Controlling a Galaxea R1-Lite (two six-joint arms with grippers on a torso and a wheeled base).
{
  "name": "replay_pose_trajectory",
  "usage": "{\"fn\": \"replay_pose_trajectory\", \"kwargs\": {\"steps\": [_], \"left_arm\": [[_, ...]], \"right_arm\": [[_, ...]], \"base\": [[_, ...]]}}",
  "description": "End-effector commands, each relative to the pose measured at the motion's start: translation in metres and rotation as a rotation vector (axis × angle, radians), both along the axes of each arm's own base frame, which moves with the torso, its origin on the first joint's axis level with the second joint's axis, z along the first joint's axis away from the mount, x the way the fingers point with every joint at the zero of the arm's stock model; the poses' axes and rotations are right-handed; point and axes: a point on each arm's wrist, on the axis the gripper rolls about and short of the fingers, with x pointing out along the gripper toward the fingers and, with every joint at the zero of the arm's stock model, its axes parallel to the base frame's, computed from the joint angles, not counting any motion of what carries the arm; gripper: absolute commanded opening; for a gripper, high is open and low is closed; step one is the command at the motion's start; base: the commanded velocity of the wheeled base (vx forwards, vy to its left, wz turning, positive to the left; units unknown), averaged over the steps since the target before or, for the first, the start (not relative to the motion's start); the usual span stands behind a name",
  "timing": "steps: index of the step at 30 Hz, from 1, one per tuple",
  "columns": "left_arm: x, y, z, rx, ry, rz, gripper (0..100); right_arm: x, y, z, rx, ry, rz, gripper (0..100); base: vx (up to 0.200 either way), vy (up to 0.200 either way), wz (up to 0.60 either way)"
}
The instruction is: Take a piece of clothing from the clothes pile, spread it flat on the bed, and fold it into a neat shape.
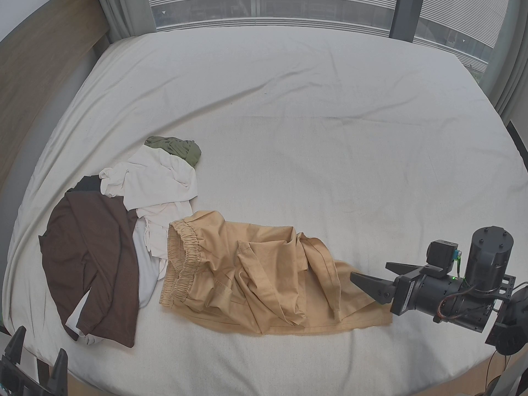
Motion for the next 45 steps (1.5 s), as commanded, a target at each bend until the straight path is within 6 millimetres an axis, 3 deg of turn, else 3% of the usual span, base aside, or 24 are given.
{"fn": "replay_pose_trajectory", "kwargs": {"steps": [1,9,11,12,14,17,22,24,27,34,37,45], "left_arm": [[0.000,0.000,-0.005,0.007,0.001,-0.008,100],[0.000,-0.001,-0.005,0.033,-0.003,-0.036,100],[-0.002,-0.001,0.005,0.018,-0.058,-0.037,100],[-0.010,0.000,0.041,0.008,-0.198,-0.050,100],[-0.013,0.001,0.109,0.003,-0.317,-0.073,100],[-0.001,0.001,0.138,-0.002,-0.292,-0.136,100],[0.027,-0.003,0.134,-0.063,-0.146,-0.296,100],[0.044,-0.008,0.137,-0.209,-0.044,-0.388,100],[0.060,-0.013,0.141,-0.264,0.028,-0.429,100],[0.110,-0.028,0.153,-0.255,0.053,-0.576,100],[0.124,-0.032,0.148,-0.258,0.078,-0.608,100],[0.158,-0.037,0.133,-0.208,0.187,-0.645,100]], "right_arm": [[0.004,0.017,0.007,0.027,-0.024,0.057,100],[0.007,0.028,0.013,0.048,-0.044,0.082,100],[0.008,0.028,0.016,0.063,-0.054,0.082,100],[0.008,0.029,0.018,0.086,-0.063,0.088,100],[0.011,0.031,0.019,0.132,-0.080,0.100,100],[0.016,0.037,0.013,0.143,-0.083,0.110,100],[0.018,0.044,0.003,0.143,-0.084,0.122,100],[0.018,0.042,0.002,0.149,-0.091,0.121,100],[0.016,0.040,0.003,0.158,-0.102,0.123,100],[0.008,0.019,0.011,0.183,-0.195,0.129,100],[0.014,0.011,0.012,0.172,-0.221,0.119,100],[0.018,0.010,0.010,0.181,-0.206,0.158,100]], "base": [[0.000,0.000,0.00],[0.000,0.000,0.00],[0.000,0.000,0.00],[0.000,0.000,0.00],[0.000,0.000,0.00],[0.000,0.000,0.00],[0.000,0.000,0.00],[0.000,0.000,0.00],[0.000,0.000,0.00],[0.000,0.000,0.00],[0.000,0.000,0.00],[0.000,0.000,0.00]]}}
